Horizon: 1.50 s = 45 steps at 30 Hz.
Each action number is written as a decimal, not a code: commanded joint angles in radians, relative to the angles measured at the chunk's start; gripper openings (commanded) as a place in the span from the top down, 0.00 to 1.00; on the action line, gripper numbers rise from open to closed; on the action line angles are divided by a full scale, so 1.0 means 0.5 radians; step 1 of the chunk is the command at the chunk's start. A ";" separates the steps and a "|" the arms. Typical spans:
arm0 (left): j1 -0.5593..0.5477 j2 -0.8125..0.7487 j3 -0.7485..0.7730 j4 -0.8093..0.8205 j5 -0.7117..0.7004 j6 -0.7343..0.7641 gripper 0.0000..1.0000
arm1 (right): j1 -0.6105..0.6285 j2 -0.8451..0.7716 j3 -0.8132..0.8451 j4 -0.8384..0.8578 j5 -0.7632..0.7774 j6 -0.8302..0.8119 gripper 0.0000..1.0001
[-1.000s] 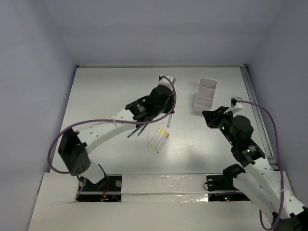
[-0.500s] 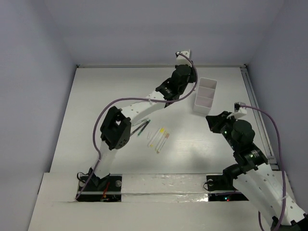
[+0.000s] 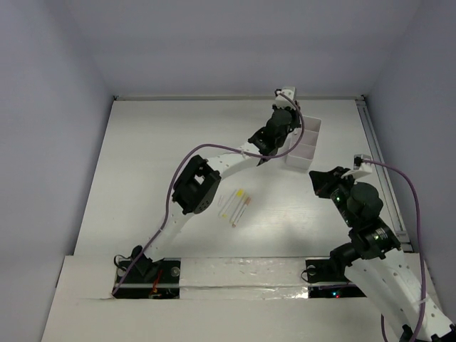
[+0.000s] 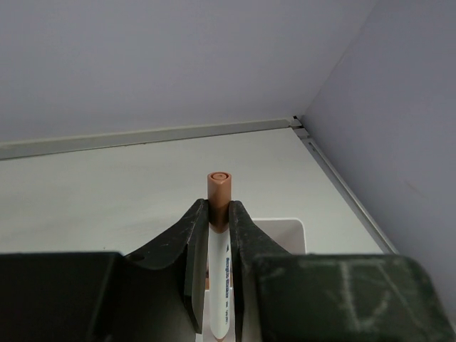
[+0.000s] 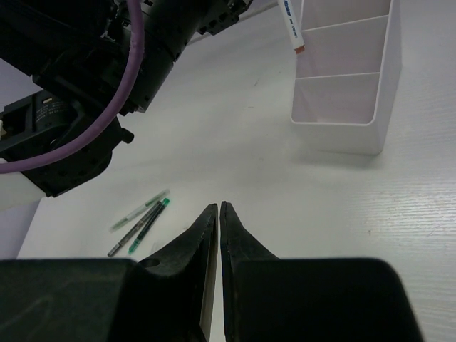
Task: Sort the stationery into containers
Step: Place the pen in the storage box.
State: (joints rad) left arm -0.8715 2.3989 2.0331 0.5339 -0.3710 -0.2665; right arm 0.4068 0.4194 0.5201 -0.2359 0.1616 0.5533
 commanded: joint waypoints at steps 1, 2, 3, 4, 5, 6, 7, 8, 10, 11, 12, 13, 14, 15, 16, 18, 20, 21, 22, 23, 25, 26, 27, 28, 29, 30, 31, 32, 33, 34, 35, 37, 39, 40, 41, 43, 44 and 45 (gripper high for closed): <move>-0.030 -0.015 0.152 0.230 0.051 0.054 1.00 | 0.012 0.005 -0.019 0.036 0.076 -0.033 0.89; -0.030 -0.003 0.171 0.233 0.061 0.060 1.00 | 0.012 0.008 -0.025 0.036 0.079 -0.030 0.89; -0.030 0.022 0.177 0.236 0.067 0.067 1.00 | 0.012 0.014 -0.025 0.033 0.082 -0.027 0.89; -0.030 0.031 0.183 0.239 0.076 0.073 1.00 | 0.012 0.020 -0.028 0.039 0.085 -0.024 0.89; -0.030 0.040 0.183 0.251 0.079 0.076 1.00 | 0.012 0.020 -0.031 0.048 0.085 -0.024 0.89; -0.030 0.062 0.183 0.261 0.079 0.091 1.00 | 0.012 0.017 -0.040 0.049 0.085 -0.021 0.89; -0.030 0.074 0.183 0.264 0.085 0.097 1.00 | 0.012 0.017 -0.040 0.049 0.085 -0.018 0.89; -0.030 0.080 0.180 0.276 0.085 0.106 1.00 | 0.012 0.017 -0.043 0.049 0.082 -0.014 0.89; -0.049 0.105 0.168 0.288 0.104 0.128 1.00 | 0.012 0.008 -0.046 0.045 0.091 -0.014 0.89; -0.049 0.108 0.159 0.294 0.107 0.134 1.00 | 0.012 0.005 -0.043 0.048 0.091 -0.014 0.89; -0.067 0.111 0.149 0.300 0.110 0.137 1.00 | 0.012 0.002 -0.046 0.049 0.100 -0.021 0.89; -0.067 0.111 0.140 0.304 0.116 0.140 1.00 | 0.012 -0.001 -0.037 0.049 0.106 -0.024 0.89; -0.067 0.111 0.137 0.304 0.119 0.140 1.00 | 0.012 -0.001 -0.034 0.052 0.106 -0.030 0.89; -0.067 0.108 0.119 0.307 0.122 0.137 1.00 | 0.012 -0.001 -0.028 0.058 0.109 -0.033 0.89; -0.067 0.108 0.106 0.310 0.122 0.137 1.00 | 0.012 0.002 -0.025 0.058 0.113 -0.036 0.89; -0.067 0.096 0.067 0.325 0.125 0.134 1.00 | 0.012 0.002 -0.019 0.058 0.116 -0.036 0.89; -0.067 0.086 0.033 0.343 0.125 0.131 0.98 | 0.012 -0.007 -0.028 0.067 0.119 -0.024 0.89; -0.067 0.074 -0.004 0.350 0.125 0.128 0.96 | 0.012 -0.010 -0.031 0.073 0.113 -0.021 0.89; -0.067 0.071 -0.016 0.356 0.137 0.128 0.90 | 0.012 -0.023 -0.037 0.079 0.113 -0.018 0.89; -0.067 0.065 -0.053 0.374 0.144 0.128 0.86 | 0.012 -0.026 -0.040 0.082 0.113 -0.018 0.89; -0.067 0.056 -0.075 0.386 0.147 0.134 0.78 | 0.012 -0.029 -0.043 0.082 0.110 -0.018 0.89; -0.067 0.053 -0.078 0.386 0.135 0.134 0.76 | 0.012 -0.026 -0.043 0.082 0.109 -0.018 0.89; -0.067 0.050 -0.087 0.386 0.135 0.137 0.75 | 0.012 -0.020 -0.037 0.079 0.106 -0.021 0.89; -0.067 0.050 -0.090 0.383 0.135 0.140 0.72 | 0.012 -0.020 -0.034 0.082 0.106 -0.021 0.89; -0.067 0.050 -0.090 0.383 0.138 0.143 0.70 | 0.012 -0.017 -0.037 0.082 0.103 -0.024 0.89; -0.067 0.037 -0.099 0.377 0.144 0.143 0.67 | 0.012 -0.020 -0.037 0.085 0.100 -0.024 0.89; -0.067 0.025 -0.108 0.377 0.156 0.140 0.59 | 0.012 -0.017 -0.037 0.088 0.097 -0.027 0.89; -0.067 0.010 -0.133 0.380 0.183 0.140 0.55 | 0.012 -0.011 -0.037 0.101 0.097 -0.036 0.89; -0.067 -0.033 -0.148 0.383 0.193 0.143 0.51 | 0.012 -0.004 -0.034 0.098 0.085 -0.036 0.89; -0.067 -0.064 -0.167 0.380 0.199 0.149 0.44 | 0.012 0.011 -0.031 0.098 0.076 -0.042 0.89; -0.067 -0.140 -0.215 0.392 0.199 0.152 0.40 | 0.012 0.041 -0.031 0.101 0.058 -0.045 0.89; -0.067 -0.238 -0.280 0.420 0.202 0.165 0.39 | 0.012 0.075 -0.031 0.113 0.030 -0.051 0.89; -0.067 -0.422 -0.417 0.481 0.220 0.177 0.38 | 0.012 0.152 -0.028 0.131 -0.019 -0.054 0.89; -0.067 -0.496 -0.473 0.521 0.226 0.201 0.38 | 0.012 0.185 -0.025 0.147 -0.041 -0.054 0.90; -0.067 -0.569 -0.522 0.521 0.224 0.202 0.38 | 0.012 0.216 -0.025 0.156 -0.065 -0.054 0.90; -0.031 -0.870 -0.776 0.576 0.202 0.202 0.40 | 0.012 0.320 -0.025 0.168 -0.160 -0.057 0.90; -0.009 -0.974 -0.887 0.616 0.193 0.174 0.41 | 0.012 0.360 -0.028 0.189 -0.191 -0.057 0.90; 0.043 -1.197 -1.122 0.662 0.190 0.089 0.44 | 0.012 0.403 -0.037 0.202 -0.252 -0.054 0.90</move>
State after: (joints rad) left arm -0.8932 2.0975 1.5955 0.6914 -0.2630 -0.1852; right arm 0.4072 0.5751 0.5068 -0.2020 0.1230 0.5411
